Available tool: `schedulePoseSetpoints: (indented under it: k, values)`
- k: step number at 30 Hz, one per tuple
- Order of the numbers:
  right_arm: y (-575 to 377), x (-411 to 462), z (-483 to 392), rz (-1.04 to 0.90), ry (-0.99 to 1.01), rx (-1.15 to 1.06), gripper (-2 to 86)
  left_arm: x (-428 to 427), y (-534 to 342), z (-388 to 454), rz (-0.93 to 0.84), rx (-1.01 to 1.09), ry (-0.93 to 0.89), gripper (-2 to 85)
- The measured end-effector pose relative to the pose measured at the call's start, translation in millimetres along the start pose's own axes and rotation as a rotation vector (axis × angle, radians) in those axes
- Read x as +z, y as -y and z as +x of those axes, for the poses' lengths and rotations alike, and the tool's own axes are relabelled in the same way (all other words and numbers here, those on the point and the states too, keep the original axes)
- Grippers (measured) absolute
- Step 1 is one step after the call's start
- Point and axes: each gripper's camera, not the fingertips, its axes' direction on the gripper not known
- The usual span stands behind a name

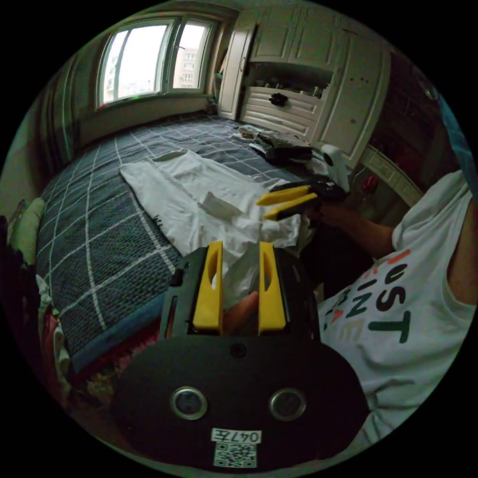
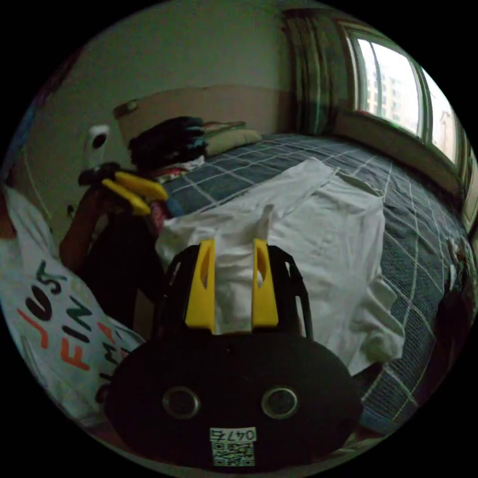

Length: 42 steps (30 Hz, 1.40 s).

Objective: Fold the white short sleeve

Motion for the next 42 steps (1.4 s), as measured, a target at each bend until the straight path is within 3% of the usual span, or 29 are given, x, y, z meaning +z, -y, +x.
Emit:
schedulePoseSetpoints:
  k: [7,11,14,18,22,25,29,33,38,42]
  values:
    - [-21.0,4.4,-62.1,-0.143,-0.046,-0.177,8.8,54.1,21.3,-0.8,-0.138,-0.096,0.076,10.8]
    - [-26.2,-39.5,-71.2,-0.052,-0.047,-0.137,8.2,97.0,38.1,-11.6,-0.317,-0.175,0.091,10.8]
    - [-39.4,-64.5,-70.9,-0.065,-0.064,-0.086,7.6,108.0,44.5,-15.6,-0.286,-0.197,0.031,10.8]
    - [-63.6,-56.0,-60.0,-0.275,-0.005,0.002,6.2,119.6,57.5,-19.1,-0.291,-0.200,0.017,10.7]
    - [-50.7,-112.3,-59.9,-0.016,-0.079,0.033,4.4,108.9,85.1,-11.2,-0.169,-0.133,-0.034,10.1]
    - [-10.5,-109.9,-60.8,0.010,-0.084,-0.076,3.6,120.6,117.3,-14.7,-0.060,-0.098,-0.107,9.9]
    - [20.0,-74.4,-54.3,-0.113,-0.124,-0.168,1.8,185.6,147.6,-24.2,-0.159,-0.119,-0.111,10.3]
    - [2.7,-42.6,-25.1,-0.334,-0.257,-0.113,-0.2,225.6,156.4,-21.9,-0.219,-0.145,-0.084,10.2]
    - [-5.0,-102.2,-25.1,-0.121,-0.269,-0.070,-0.4,237.2,201.3,-5.3,-0.143,-0.084,-0.039,9.6]
    - [-18.2,-97.8,-5.3,-0.292,-0.216,-0.062,-0.3,280.5,230.4,-1.8,-0.222,-0.069,-0.081,9.8]
